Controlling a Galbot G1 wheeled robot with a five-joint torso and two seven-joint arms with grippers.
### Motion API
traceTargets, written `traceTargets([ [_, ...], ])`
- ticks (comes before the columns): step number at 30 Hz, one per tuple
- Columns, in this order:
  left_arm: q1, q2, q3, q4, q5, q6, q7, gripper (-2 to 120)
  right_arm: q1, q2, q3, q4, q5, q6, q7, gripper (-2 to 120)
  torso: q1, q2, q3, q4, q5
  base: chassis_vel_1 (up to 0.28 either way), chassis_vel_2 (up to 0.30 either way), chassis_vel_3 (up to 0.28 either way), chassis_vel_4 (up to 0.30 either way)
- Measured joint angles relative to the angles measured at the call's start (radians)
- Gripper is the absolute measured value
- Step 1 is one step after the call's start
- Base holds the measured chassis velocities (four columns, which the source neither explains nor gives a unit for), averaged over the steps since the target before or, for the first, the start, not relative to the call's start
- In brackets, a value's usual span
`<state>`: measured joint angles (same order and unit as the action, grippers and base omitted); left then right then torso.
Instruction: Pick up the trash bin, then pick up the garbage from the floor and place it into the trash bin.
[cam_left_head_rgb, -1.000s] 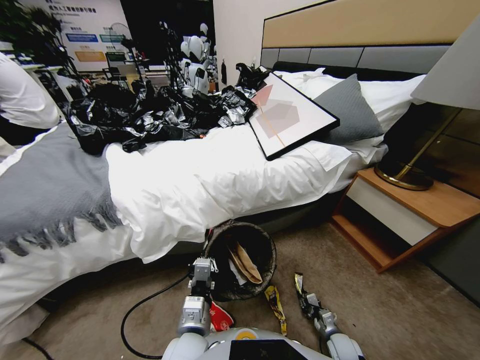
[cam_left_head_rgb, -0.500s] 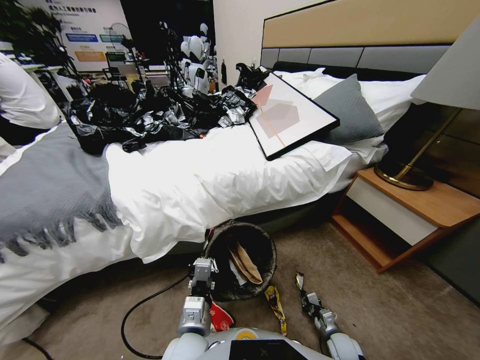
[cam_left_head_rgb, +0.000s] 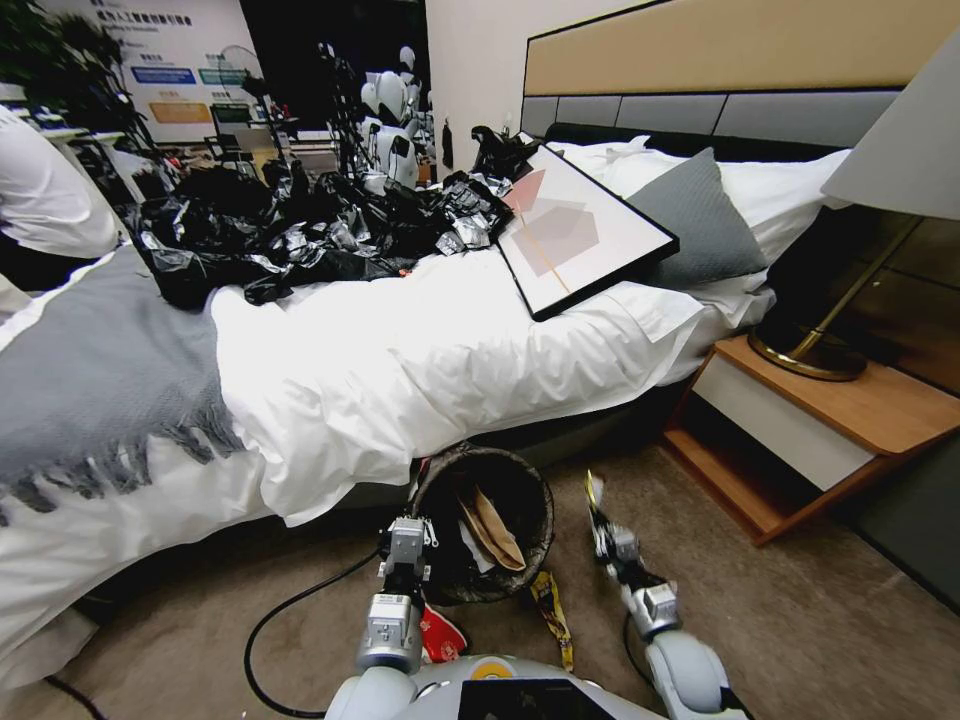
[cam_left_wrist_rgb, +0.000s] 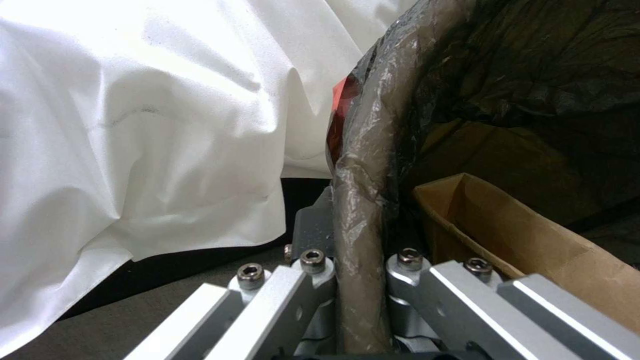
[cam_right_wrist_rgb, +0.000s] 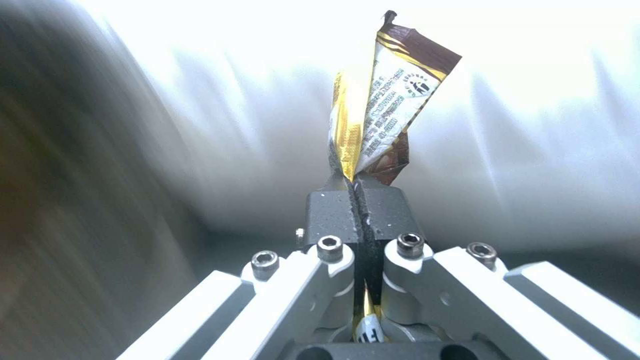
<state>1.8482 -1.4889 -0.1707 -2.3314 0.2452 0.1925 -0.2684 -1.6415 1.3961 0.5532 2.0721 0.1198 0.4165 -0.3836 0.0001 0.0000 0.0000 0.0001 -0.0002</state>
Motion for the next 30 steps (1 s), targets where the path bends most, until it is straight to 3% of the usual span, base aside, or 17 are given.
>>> traceTargets([
  [4, 0.001, -0.001, 0.000, 0.000, 0.001, 0.000, 0.000, 1, -0.003, -0.021, -0.038, 0.128, 0.067, 0.036, -0.201, 0, 0.000, 0.000, 0.000, -0.0001, 0.0001, 0.000, 0.000, 0.000, 0.000],
  [11, 0.000, -0.005, 0.000, 0.001, 0.000, 0.000, 0.000, 1, 0.000, -0.047, -0.083, 0.137, 0.121, 0.018, -0.370, 0, 0.000, 0.000, 0.000, 0.0000, 0.0002, 0.000, 0.000, 0.000, 0.000],
  [30, 0.004, -0.002, 0.001, -0.001, 0.000, 0.001, 0.000, 1, 0.021, -0.040, -0.157, -0.039, 0.063, 0.031, -0.373, 0, 0.000, 0.000, 0.000, -0.0001, 0.0002, 0.000, 0.000, 0.000, 0.000],
])
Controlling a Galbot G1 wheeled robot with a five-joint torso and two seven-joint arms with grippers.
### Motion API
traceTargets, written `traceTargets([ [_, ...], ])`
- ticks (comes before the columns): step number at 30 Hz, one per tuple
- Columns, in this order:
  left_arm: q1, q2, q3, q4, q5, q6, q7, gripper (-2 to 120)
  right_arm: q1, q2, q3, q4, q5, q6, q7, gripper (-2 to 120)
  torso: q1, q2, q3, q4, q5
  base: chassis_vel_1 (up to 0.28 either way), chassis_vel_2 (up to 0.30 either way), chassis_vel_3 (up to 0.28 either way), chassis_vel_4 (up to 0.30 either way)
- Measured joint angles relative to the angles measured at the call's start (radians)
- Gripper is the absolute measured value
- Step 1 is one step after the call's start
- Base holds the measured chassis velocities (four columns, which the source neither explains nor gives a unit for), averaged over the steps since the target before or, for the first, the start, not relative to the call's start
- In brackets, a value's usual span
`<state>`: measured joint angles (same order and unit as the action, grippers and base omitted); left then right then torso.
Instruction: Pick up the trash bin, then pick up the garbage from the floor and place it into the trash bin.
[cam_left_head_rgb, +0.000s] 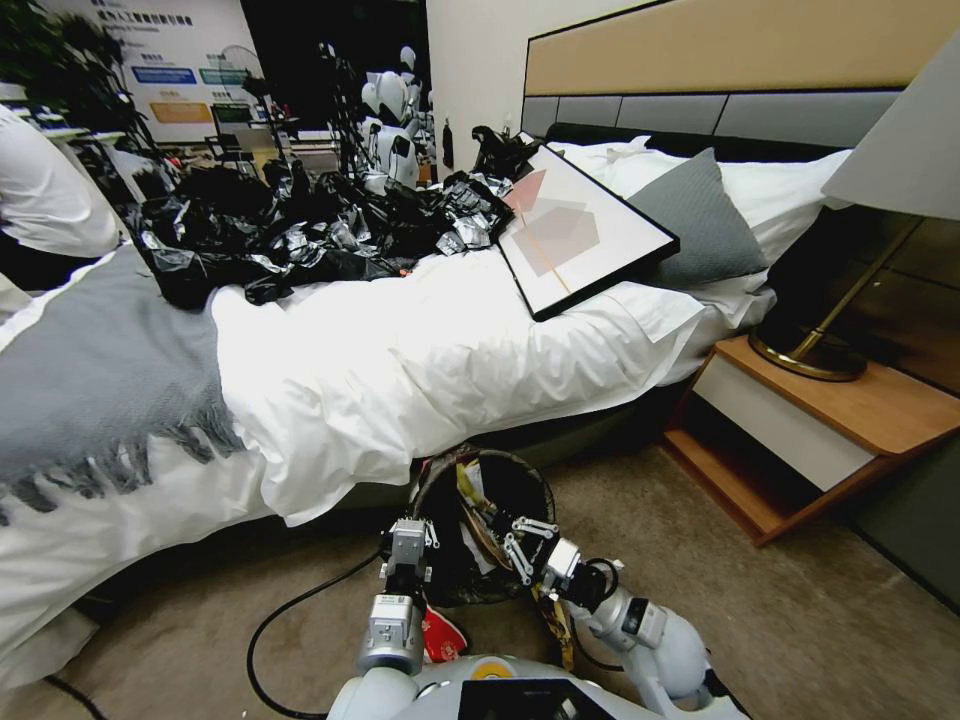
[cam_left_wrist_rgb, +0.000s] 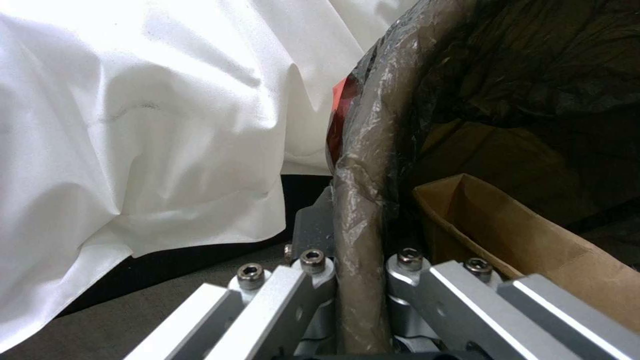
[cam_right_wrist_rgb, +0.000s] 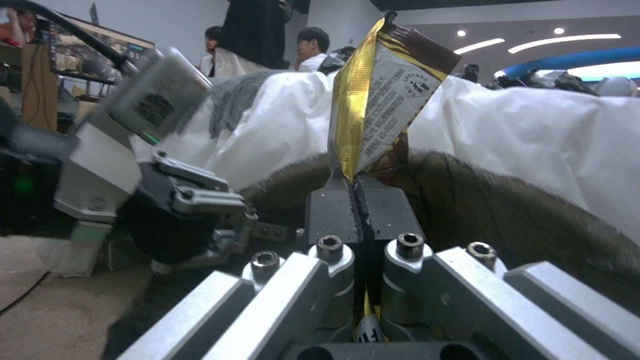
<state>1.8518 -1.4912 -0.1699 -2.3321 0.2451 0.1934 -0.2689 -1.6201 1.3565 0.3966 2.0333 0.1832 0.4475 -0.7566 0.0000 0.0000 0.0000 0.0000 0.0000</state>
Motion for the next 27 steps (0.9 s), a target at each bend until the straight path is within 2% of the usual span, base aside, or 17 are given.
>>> traceTargets([
  [15, 0.001, 0.001, 0.002, -0.005, 0.003, 0.001, 0.001, 1, 0.048, 0.012, 0.018, -0.120, -0.019, 0.004, 0.069, 0, 0.000, 0.000, 0.000, 0.0000, 0.0000, 0.000, 0.000, 0.000, 0.000],
  [17, 0.001, 0.001, 0.002, -0.006, 0.003, 0.001, 0.001, 1, 0.049, 0.012, 0.020, -0.122, -0.024, 0.004, 0.078, 8, 0.000, 0.000, 0.000, 0.0000, 0.0000, 0.000, 0.000, 0.000, 0.000],
  [18, 0.001, 0.001, 0.002, -0.006, 0.003, 0.001, 0.001, 1, 0.049, 0.012, 0.020, -0.122, -0.024, 0.004, 0.078, 8, 0.000, 0.000, 0.000, 0.0000, 0.0000, 0.000, 0.000, 0.000, 0.000],
  [21, 0.000, -0.001, 0.002, -0.007, 0.003, 0.001, 0.001, 1, 0.049, 0.011, 0.022, -0.121, -0.026, 0.004, 0.085, 25, 0.000, 0.000, 0.000, 0.0000, 0.0000, 0.000, 0.000, 0.000, 0.000],
  [22, 0.000, -0.001, 0.002, -0.007, 0.003, 0.001, 0.001, 1, 0.049, 0.011, 0.022, -0.121, -0.026, 0.004, 0.085, 25, 0.000, 0.000, 0.000, 0.0000, 0.0000, 0.000, 0.000, 0.000, 0.000],
  [24, 0.000, -0.001, 0.002, -0.007, 0.003, 0.002, 0.002, 1, 0.048, 0.011, 0.023, -0.119, -0.027, 0.004, 0.087, 37, 0.000, 0.000, 0.000, 0.0000, 0.0000, 0.000, 0.000, 0.000, 0.000],
  [25, 0.000, -0.001, 0.002, -0.007, 0.003, 0.002, 0.002, 1, 0.048, 0.011, 0.023, -0.119, -0.027, 0.004, 0.087, 37, 0.000, 0.000, 0.000, 0.0000, 0.0000, 0.000, 0.000, 0.000, 0.000],
  [27, 0.000, -0.002, 0.002, -0.007, 0.003, 0.002, 0.002, 1, 0.046, 0.010, 0.024, -0.118, -0.027, 0.004, 0.087, 45, 0.000, 0.000, 0.000, 0.0000, 0.0000, 0.000, 0.000, 0.000, 0.000],
])
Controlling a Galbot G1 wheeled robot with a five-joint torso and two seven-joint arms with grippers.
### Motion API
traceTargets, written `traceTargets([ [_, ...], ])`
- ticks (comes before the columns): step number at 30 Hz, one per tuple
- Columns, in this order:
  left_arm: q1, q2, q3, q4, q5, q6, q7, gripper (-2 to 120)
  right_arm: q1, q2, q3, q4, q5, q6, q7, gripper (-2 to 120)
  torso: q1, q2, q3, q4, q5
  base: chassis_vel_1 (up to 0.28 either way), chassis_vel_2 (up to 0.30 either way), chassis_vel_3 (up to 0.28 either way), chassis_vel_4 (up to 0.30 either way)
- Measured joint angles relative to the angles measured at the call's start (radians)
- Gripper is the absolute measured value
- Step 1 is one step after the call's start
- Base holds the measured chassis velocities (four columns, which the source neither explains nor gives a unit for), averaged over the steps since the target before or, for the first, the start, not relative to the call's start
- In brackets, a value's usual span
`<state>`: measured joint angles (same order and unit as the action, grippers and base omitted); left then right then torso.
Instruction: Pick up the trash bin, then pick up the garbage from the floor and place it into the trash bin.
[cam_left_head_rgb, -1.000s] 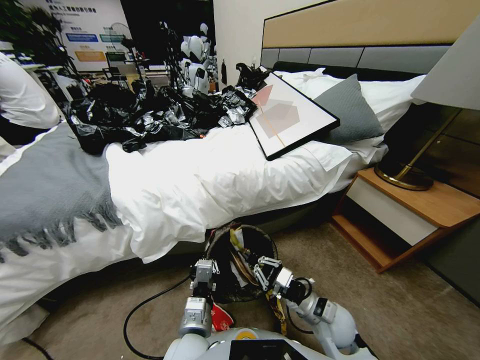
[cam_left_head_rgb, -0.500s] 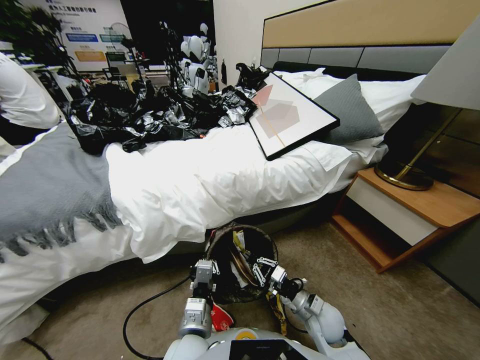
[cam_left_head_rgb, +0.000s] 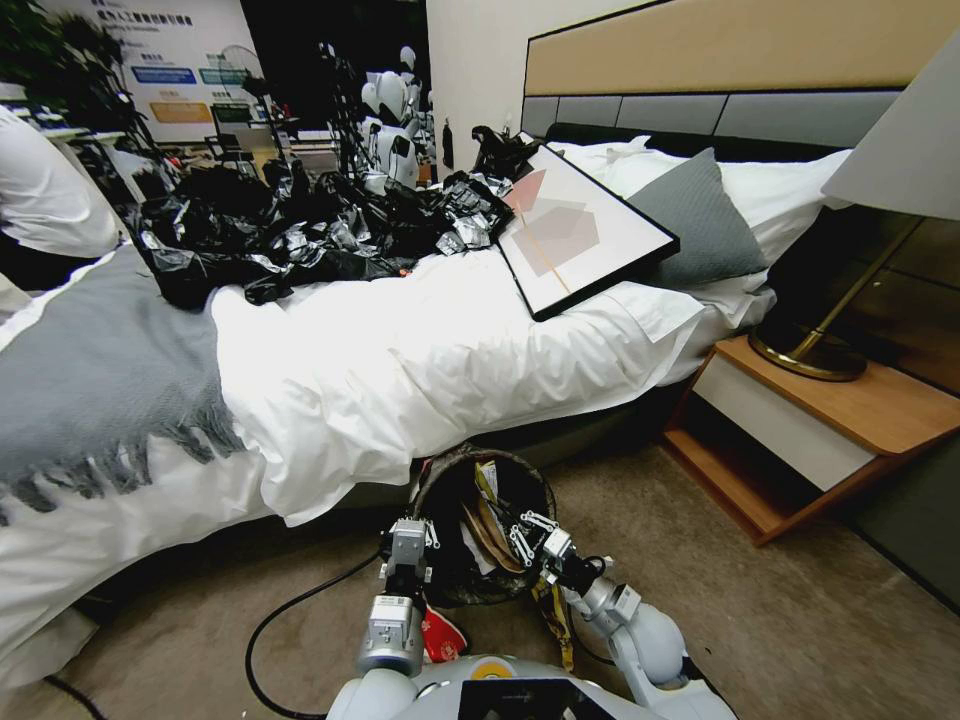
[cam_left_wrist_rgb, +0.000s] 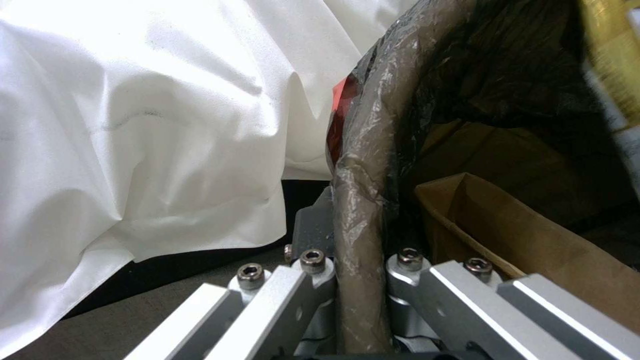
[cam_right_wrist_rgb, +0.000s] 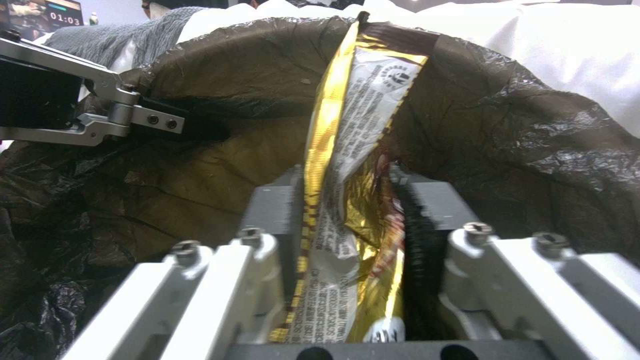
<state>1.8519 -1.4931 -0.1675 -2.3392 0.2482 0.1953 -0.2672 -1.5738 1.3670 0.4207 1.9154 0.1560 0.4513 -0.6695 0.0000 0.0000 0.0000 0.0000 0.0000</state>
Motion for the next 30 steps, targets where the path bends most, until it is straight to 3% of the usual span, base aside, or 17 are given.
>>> traceTargets([
  [1, 0.000, 0.000, 0.000, 0.000, 0.000, 0.000, 0.000, 1, 0.000, 0.000, 0.000, 0.000, 0.000, 0.000, 0.000, 45, 0.000, 0.000, 0.000, 0.0000, 0.0000, 0.000, 0.000, 0.000, 0.000],
  [4, 0.000, 0.000, 0.000, -0.001, 0.000, 0.000, 0.000, 1, -0.004, 0.000, 0.003, 0.007, 0.000, 0.001, 0.000, 61, 0.000, 0.000, 0.000, 0.0000, 0.0000, 0.000, 0.000, 0.000, 0.000],
  [9, -0.001, -0.001, 0.000, -0.001, 0.000, 0.000, 0.001, 1, -0.005, 0.000, 0.005, 0.010, 0.000, 0.001, 0.000, 68, 0.000, 0.000, 0.000, 0.0000, 0.0000, 0.000, 0.000, 0.000, 0.000],
  [10, -0.001, -0.001, 0.001, -0.001, 0.000, 0.000, 0.001, 1, -0.009, 0.000, 0.007, 0.016, -0.001, 0.003, 0.000, 80, 0.000, 0.000, 0.000, 0.0000, 0.0000, 0.000, 0.000, 0.000, 0.000],
  [13, -0.002, 0.000, 0.002, 0.000, 0.000, 0.000, 0.001, 1, -0.033, -0.001, 0.008, 0.045, -0.005, 0.020, 0.000, 95, 0.000, 0.000, 0.000, 0.0000, -0.0001, 0.000, 0.000, 0.000, 0.000],
  [20, -0.002, 0.004, 0.002, 0.003, -0.001, 0.000, 0.001, 1, -0.066, 0.001, 0.008, 0.130, -0.019, 0.035, 0.027, 108, 0.000, 0.000, 0.000, 0.0001, 0.0000, 0.000, 0.000, 0.000, 0.000],
  [25, -0.002, 0.004, 0.002, 0.008, -0.002, 0.000, 0.001, 1, -0.108, 0.021, 0.020, 0.252, -0.050, 0.041, 0.147, 114, 0.000, 0.000, 0.000, 0.0001, -0.0002, 0.000, 0.000, 0.000, 0.000],
  [28, -0.003, 0.004, 0.002, 0.013, -0.003, -0.001, 0.000, 1, -0.152, 0.056, 0.027, 0.326, -0.142, 0.043, 0.345, 114, 0.000, 0.000, 0.000, 0.0001, -0.0001, 0.000, 0.000, 0.000, 0.000],
  [30, -0.003, 0.004, 0.002, 0.013, -0.003, -0.001, 0.000, 1, -0.167, 0.065, 0.027, 0.341, -0.165, 0.043, 0.393, 114, 0.000, 0.000, 0.000, 0.0000, -0.0001, 0.000, 0.000, 0.000, 0.000],
])
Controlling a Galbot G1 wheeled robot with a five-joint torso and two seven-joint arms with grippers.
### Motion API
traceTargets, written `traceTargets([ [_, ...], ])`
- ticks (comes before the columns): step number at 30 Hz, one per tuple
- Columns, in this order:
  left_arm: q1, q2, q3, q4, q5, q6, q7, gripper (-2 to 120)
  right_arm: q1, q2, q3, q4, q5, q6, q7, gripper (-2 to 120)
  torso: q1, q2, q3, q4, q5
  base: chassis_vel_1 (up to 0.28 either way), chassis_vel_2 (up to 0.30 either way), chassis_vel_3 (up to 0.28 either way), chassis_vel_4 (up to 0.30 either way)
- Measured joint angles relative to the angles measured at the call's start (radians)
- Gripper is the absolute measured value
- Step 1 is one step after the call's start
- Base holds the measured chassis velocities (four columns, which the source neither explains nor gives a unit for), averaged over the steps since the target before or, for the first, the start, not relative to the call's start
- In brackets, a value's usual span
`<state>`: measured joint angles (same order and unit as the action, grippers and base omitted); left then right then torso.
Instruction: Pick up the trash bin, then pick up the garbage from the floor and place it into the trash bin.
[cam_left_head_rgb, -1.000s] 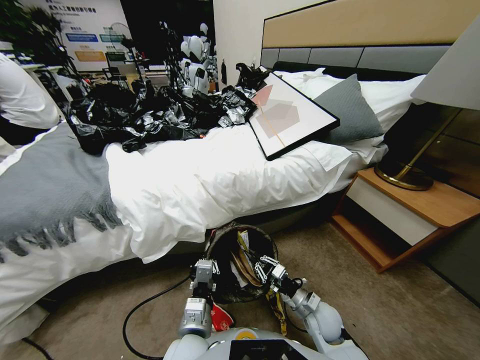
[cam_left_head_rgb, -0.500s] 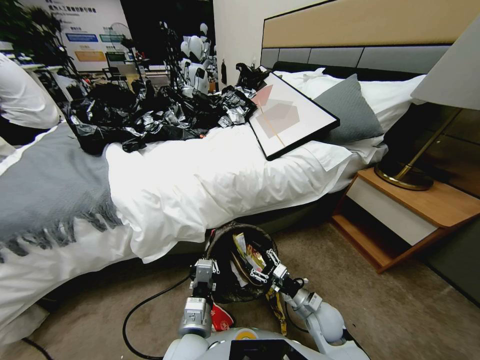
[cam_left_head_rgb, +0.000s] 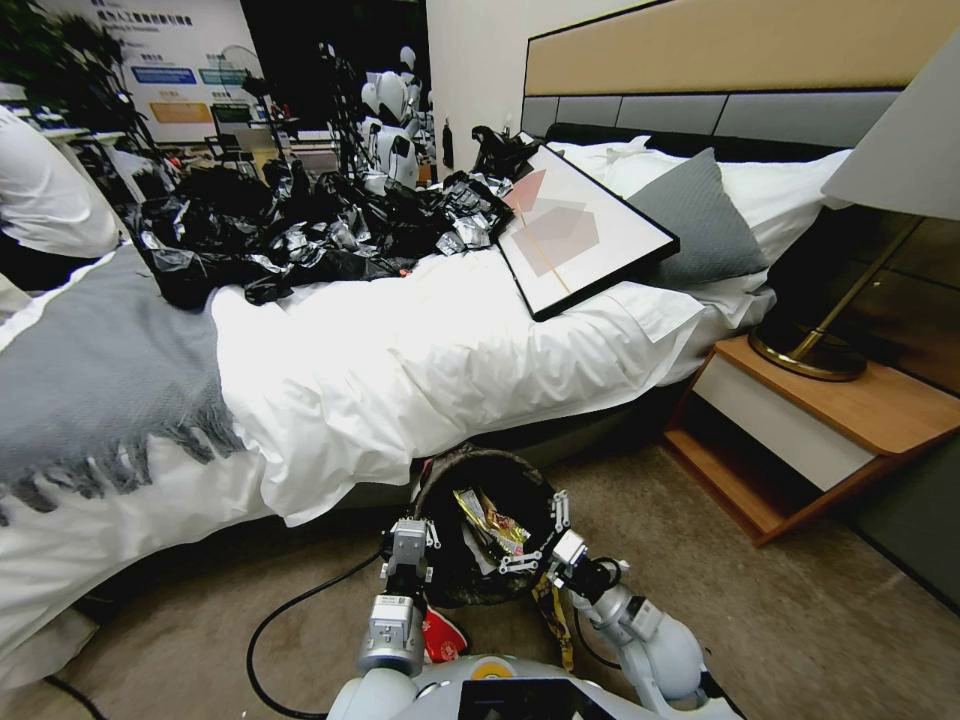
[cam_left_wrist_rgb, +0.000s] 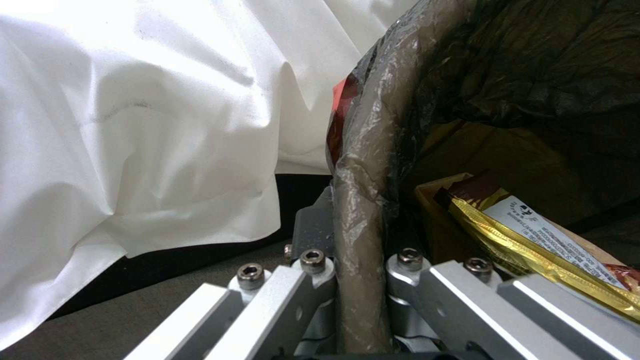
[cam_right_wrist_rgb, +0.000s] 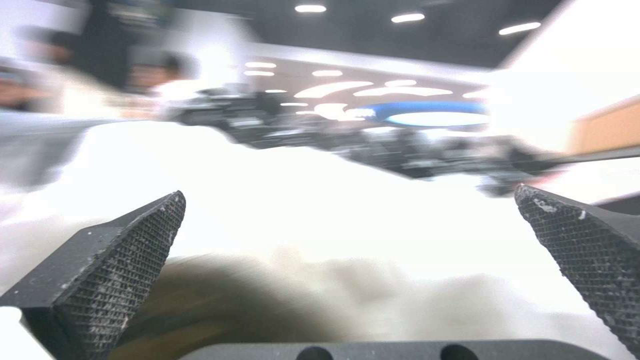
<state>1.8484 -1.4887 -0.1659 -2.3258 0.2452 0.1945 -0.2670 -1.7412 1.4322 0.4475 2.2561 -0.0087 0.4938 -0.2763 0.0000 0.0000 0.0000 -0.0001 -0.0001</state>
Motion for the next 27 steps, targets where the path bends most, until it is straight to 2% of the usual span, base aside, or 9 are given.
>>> traceTargets([
  [3, 0.001, -0.001, -0.003, -0.003, -0.001, 0.000, 0.000, 1, -0.064, 0.045, 0.002, 0.043, -0.063, -0.003, 0.165, 112, 0.000, 0.000, 0.000, -0.0001, -0.0001, 0.000, 0.000, 0.000, 0.000],
  [4, 0.001, -0.001, -0.003, -0.003, -0.001, 0.000, 0.000, 1, -0.064, 0.045, 0.002, 0.043, -0.063, -0.003, 0.165, 112, 0.000, 0.000, 0.000, -0.0001, -0.0001, 0.000, 0.000, 0.000, 0.000],
  [6, 0.003, -0.001, -0.005, -0.008, -0.001, 0.000, -0.001, 1, -0.093, 0.070, 0.017, 0.050, -0.111, -0.012, 0.265, 107, 0.000, 0.000, 0.000, 0.0000, 0.0000, 0.000, 0.000, 0.000, 0.000],
  [10, 0.005, -0.001, -0.008, -0.011, -0.002, 0.000, -0.001, 1, -0.114, 0.080, 0.044, 0.030, -0.131, -0.037, 0.356, 101, 0.000, 0.000, 0.000, 0.0000, 0.0001, 0.000, 0.000, 0.000, 0.000],
  [27, 0.007, -0.008, -0.019, -0.021, -0.012, -0.001, -0.006, 1, -0.096, 0.092, 0.057, -0.032, -0.116, -0.026, 0.363, 100, 0.000, 0.000, 0.000, 0.0001, 0.0001, 0.000, 0.000, 0.000, 0.000],
])
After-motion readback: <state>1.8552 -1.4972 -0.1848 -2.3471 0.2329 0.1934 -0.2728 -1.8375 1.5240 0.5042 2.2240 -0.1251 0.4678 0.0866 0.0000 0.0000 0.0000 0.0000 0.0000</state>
